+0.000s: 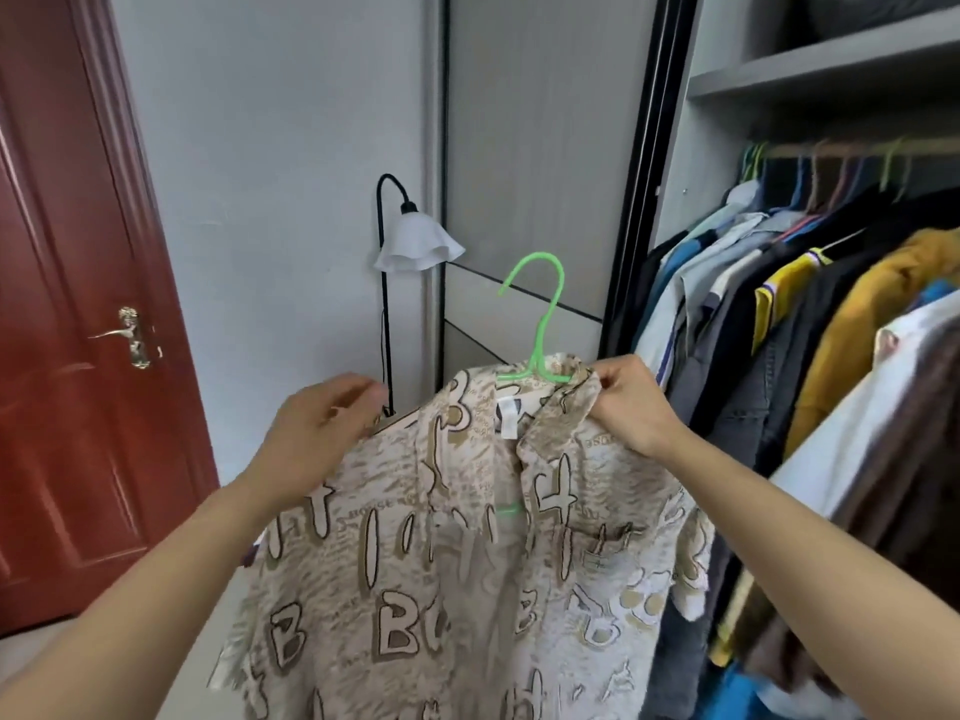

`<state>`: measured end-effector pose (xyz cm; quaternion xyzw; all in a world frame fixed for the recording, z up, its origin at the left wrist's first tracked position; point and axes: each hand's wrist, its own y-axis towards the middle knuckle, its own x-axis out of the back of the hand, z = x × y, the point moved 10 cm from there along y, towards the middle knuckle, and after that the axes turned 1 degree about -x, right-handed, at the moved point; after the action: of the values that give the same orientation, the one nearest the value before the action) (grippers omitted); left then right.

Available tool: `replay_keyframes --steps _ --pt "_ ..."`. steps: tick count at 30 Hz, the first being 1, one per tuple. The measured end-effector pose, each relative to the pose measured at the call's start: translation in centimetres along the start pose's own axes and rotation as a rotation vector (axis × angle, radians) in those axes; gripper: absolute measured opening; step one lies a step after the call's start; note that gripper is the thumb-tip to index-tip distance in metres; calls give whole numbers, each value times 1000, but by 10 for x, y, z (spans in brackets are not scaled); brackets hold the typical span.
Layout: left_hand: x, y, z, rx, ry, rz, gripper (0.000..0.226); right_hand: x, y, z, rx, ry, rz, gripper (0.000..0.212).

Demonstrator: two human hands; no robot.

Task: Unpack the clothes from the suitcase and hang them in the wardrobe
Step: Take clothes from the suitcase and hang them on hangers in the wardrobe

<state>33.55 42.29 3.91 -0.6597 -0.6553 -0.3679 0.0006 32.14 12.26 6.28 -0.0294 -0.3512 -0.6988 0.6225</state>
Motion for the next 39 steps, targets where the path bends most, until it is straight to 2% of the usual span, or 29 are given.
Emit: replay_keyframes --steps 1,2,3,4,6,8,10,12,14,16,17,18,20,22,23,26,28,32,33,34,36,39 --pt "-31 -5 -23 -93 111 144 27 2 0 -3 -6 0 -27 38" --pt "-54 -9 -35 -157 204 218 32 3 1 -4 6 -3 -59 33" --pt "-68 -7 -41 -202 245 212 36 6 0 -4 29 -39 -100 30" --pt "-70 -2 -43 -209 241 140 36 8 -3 1 75 -114 -142 26" --pt "-68 11 -44 -194 190 -26 31 10 -21 18 223 -410 -169 16" --pt "-74 20 -43 -199 166 -72 29 3 -44 28 398 -749 -74 44" --pt "-82 30 -40 -201 125 -74 32 11 -60 26 478 -806 -10 45" --pt "-95 36 -43 -203 51 -33 36 41 -63 19 369 -605 -63 36" --pt "-118 41 -57 -228 -62 57 36 78 -59 2 93 -348 -146 38" --pt "-137 43 -70 -258 -84 122 33 86 -55 -15 -143 -194 -16 30" --pt "-148 44 -81 -291 -103 160 35 86 -58 -17 -205 -191 84 18" --pt "-159 45 -87 -305 -113 207 41 86 -61 -17 -251 -218 164 15" --pt "-178 41 -107 -327 -146 311 45 91 -73 -21 -345 -297 265 44" --pt "-206 36 -120 -359 -192 444 34 95 -92 -21 -446 -336 367 55" --pt "-221 33 -125 -357 -207 510 31 96 -101 -19 -476 -340 406 52" --pt "-262 27 -141 -369 -275 627 34 102 -123 -9 -527 -242 444 23" --pt "-283 24 -155 -389 -283 631 37 107 -134 -4 -544 -132 398 18" --pt "-316 14 -203 -369 -414 724 35 150 -154 -2 -604 43 188 51" --pt "-326 9 -218 -356 -442 775 35 164 -156 4 -610 74 112 52" --pt "-335 5 -229 -325 -472 821 36 179 -159 8 -604 79 38 42" --pt "-354 -4 -248 -249 -540 923 39 205 -164 14 -629 113 -90 6" --pt "-387 -22 -288 -210 -658 1069 39 246 -180 22 -609 287 -325 21"
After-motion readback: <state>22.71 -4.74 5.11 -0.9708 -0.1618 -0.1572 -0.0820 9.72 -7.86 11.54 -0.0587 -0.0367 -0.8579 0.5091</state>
